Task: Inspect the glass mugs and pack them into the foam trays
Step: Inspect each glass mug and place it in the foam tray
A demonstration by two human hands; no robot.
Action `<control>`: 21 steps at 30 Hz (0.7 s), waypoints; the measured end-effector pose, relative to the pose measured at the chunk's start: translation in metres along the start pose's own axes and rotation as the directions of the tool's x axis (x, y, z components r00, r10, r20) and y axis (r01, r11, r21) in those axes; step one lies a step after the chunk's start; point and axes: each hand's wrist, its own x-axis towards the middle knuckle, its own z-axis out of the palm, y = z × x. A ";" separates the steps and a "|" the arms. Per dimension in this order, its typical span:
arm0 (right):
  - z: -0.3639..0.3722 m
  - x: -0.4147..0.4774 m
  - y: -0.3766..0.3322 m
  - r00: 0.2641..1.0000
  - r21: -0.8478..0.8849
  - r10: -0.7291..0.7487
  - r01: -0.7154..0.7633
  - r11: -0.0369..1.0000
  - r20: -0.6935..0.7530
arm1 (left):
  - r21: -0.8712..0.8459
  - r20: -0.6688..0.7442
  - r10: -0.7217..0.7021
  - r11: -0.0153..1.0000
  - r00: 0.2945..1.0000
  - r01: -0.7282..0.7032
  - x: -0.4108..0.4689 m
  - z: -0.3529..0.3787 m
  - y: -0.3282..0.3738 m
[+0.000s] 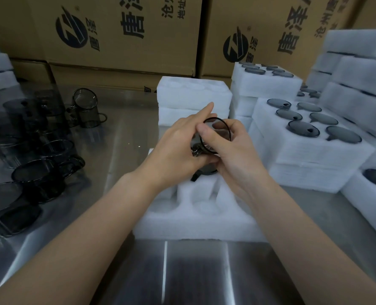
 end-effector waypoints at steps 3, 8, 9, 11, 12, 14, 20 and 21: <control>-0.001 -0.001 0.000 1.000 -0.037 -0.004 0.005 0.999 0.028 | -0.006 -0.042 -0.016 1.000 0.999 0.016 0.000 -0.002 0.000; -0.001 0.000 0.003 1.000 -0.076 -0.009 0.009 0.997 0.005 | -0.134 -0.112 -0.121 0.985 0.986 0.106 0.001 -0.004 -0.004; -0.001 0.000 0.002 1.000 -0.065 -0.008 0.008 0.998 0.011 | -0.194 -0.113 -0.154 0.972 0.982 0.130 0.002 -0.005 -0.005; -0.004 0.000 -0.001 0.998 -0.029 -0.012 0.014 0.999 0.067 | -0.309 -0.114 -0.193 0.939 0.975 0.150 0.002 -0.005 -0.006; -0.005 0.000 -0.002 0.994 -0.009 -0.022 0.023 1.000 0.111 | -0.354 -0.115 -0.199 0.924 0.973 0.147 0.002 -0.006 -0.007; -0.008 0.000 -0.003 0.983 0.018 -0.046 0.043 0.999 0.180 | -0.419 -0.117 -0.201 0.898 0.973 0.136 0.002 -0.006 -0.008; -0.007 0.002 -0.002 0.997 -0.003 -0.071 0.071 0.997 0.034 | -0.401 -0.091 -0.146 0.911 0.985 0.098 0.000 -0.009 -0.007; -0.008 0.002 -0.003 0.997 -0.001 -0.077 0.077 0.997 -0.006 | -0.376 -0.086 -0.132 0.922 0.987 0.091 0.000 -0.009 -0.006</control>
